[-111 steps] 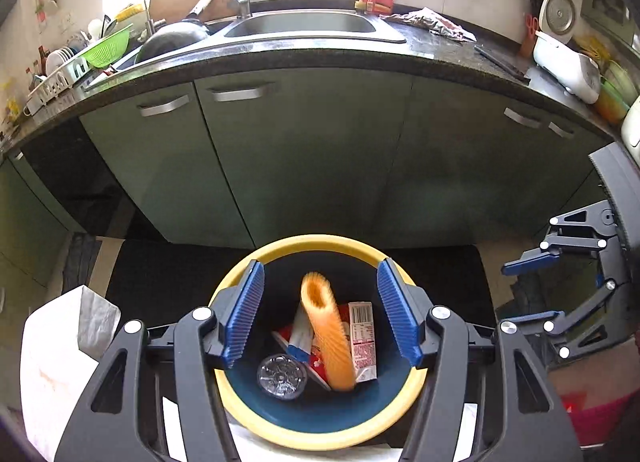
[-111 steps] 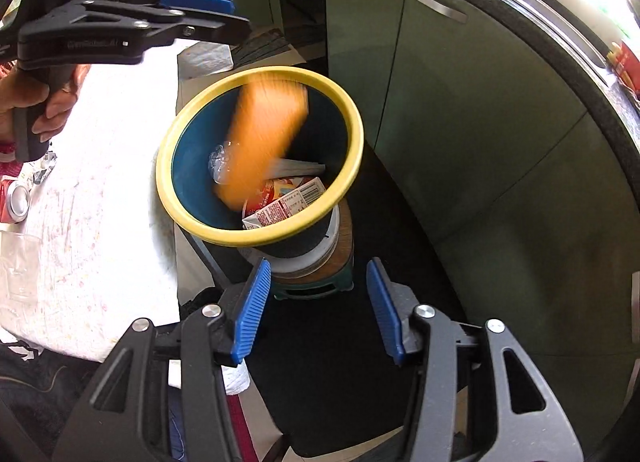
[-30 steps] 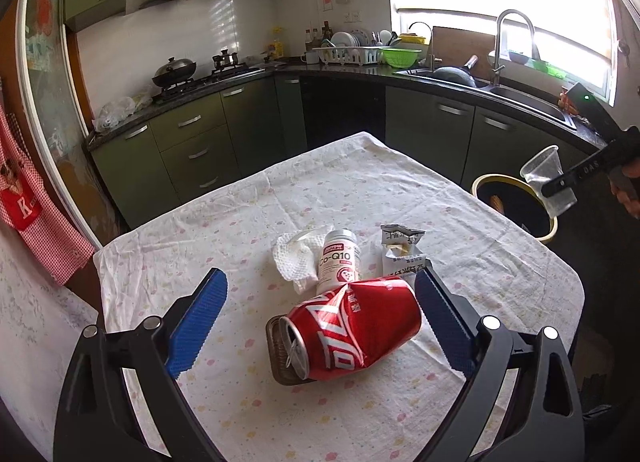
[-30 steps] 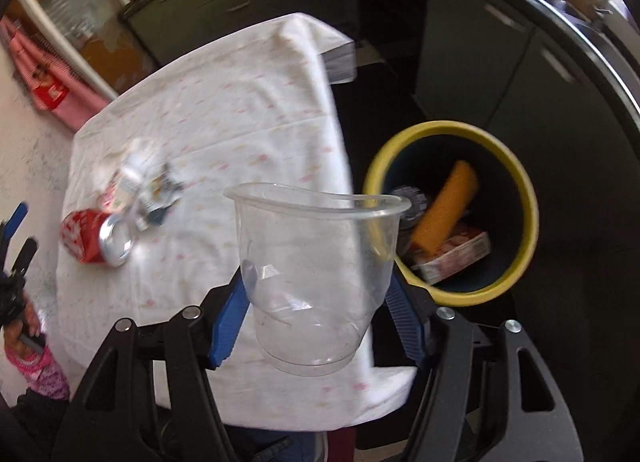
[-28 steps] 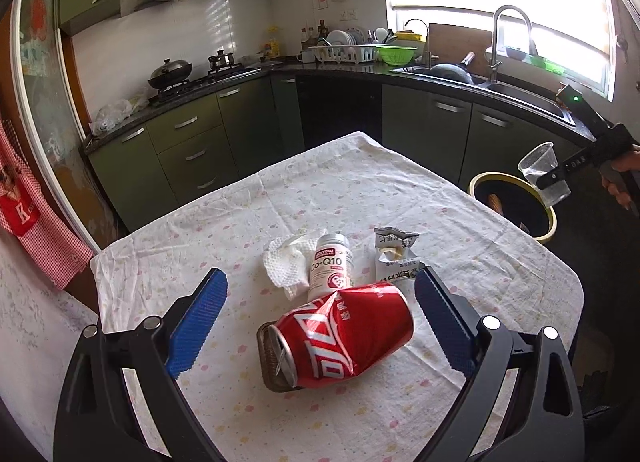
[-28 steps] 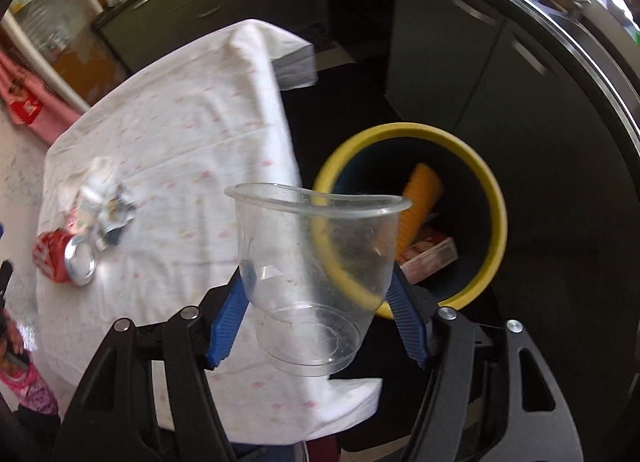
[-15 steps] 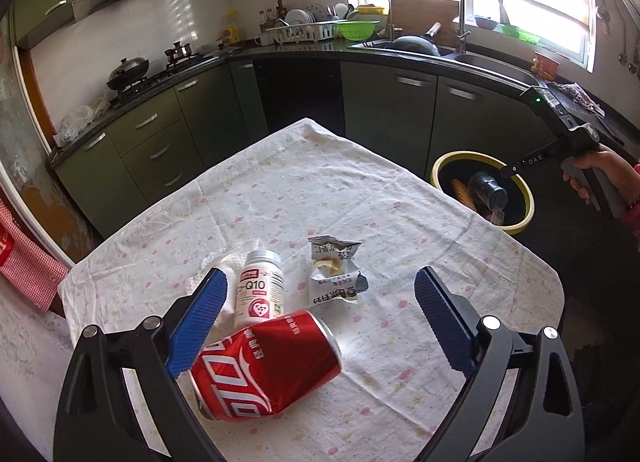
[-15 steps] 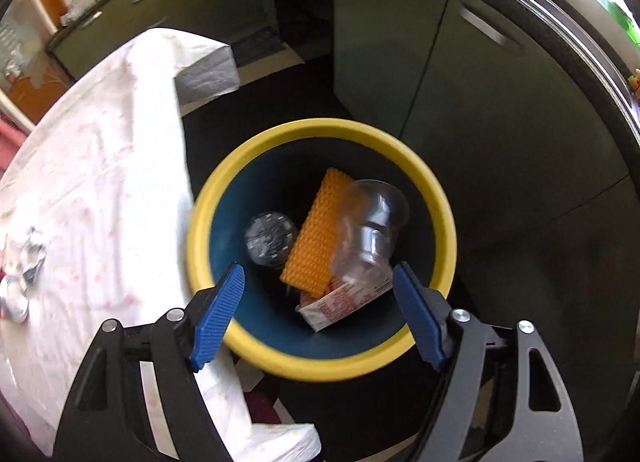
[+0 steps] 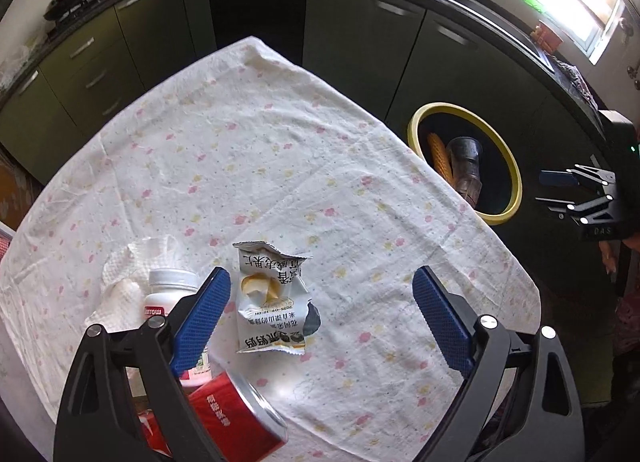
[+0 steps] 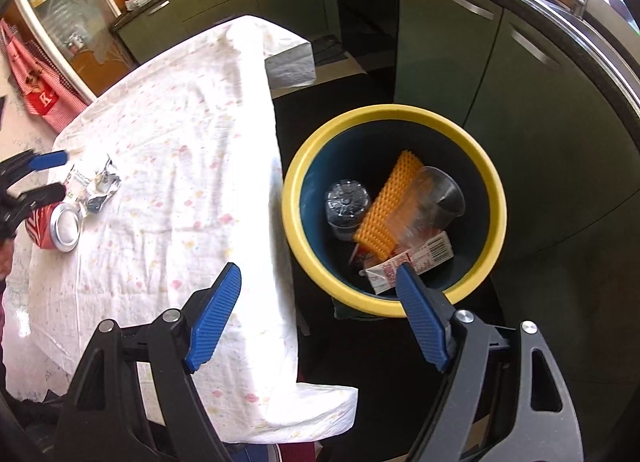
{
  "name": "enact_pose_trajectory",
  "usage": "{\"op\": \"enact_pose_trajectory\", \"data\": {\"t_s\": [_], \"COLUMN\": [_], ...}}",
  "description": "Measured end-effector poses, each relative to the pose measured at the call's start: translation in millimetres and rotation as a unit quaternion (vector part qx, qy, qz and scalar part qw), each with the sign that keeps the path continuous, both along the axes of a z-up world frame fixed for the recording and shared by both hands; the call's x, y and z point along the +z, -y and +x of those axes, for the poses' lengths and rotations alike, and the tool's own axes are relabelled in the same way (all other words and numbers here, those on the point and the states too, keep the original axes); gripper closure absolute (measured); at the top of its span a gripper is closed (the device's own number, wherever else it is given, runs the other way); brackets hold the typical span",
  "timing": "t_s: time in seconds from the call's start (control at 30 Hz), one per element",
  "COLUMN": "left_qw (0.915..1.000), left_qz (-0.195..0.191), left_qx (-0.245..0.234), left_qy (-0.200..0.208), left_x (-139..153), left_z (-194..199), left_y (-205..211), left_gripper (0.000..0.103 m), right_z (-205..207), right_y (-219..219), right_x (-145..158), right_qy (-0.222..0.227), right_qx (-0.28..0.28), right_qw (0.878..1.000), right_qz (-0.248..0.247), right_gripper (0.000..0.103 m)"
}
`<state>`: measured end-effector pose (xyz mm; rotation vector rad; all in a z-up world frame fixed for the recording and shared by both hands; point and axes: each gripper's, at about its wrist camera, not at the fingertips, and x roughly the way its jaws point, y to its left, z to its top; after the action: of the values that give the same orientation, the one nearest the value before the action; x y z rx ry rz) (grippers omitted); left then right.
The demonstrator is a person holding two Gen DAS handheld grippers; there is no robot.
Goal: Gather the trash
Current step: 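Grasp the snack wrapper on the cloth with the left tool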
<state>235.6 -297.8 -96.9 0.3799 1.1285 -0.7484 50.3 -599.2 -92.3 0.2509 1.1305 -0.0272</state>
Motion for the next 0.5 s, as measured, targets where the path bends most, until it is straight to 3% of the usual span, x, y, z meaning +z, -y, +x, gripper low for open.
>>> {"op": "enact_pose_trajectory", "data": {"t_s": [0.2, 0.5], "left_qw": [0.9977, 0.9954], "left_qz": [0.035, 0.074], "left_qx": [0.011, 0.018], "left_qy": [-0.057, -0.058], "left_x": [-30.7, -48.1], "left_z": [22.2, 36.6], "left_y": [6.4, 10.7], "left_gripper": [0.021, 0.021], "right_z": [-2.2, 1.3], "right_y": [-4.0, -5.1], "right_x": [-3.6, -11.3], "right_qy": [-0.001, -0.007], "right_qx": [0.008, 0.016], "right_qw": [1.0, 1.0], "right_qz": [0.009, 0.017], "right_gripper": [0.028, 0.028]}}
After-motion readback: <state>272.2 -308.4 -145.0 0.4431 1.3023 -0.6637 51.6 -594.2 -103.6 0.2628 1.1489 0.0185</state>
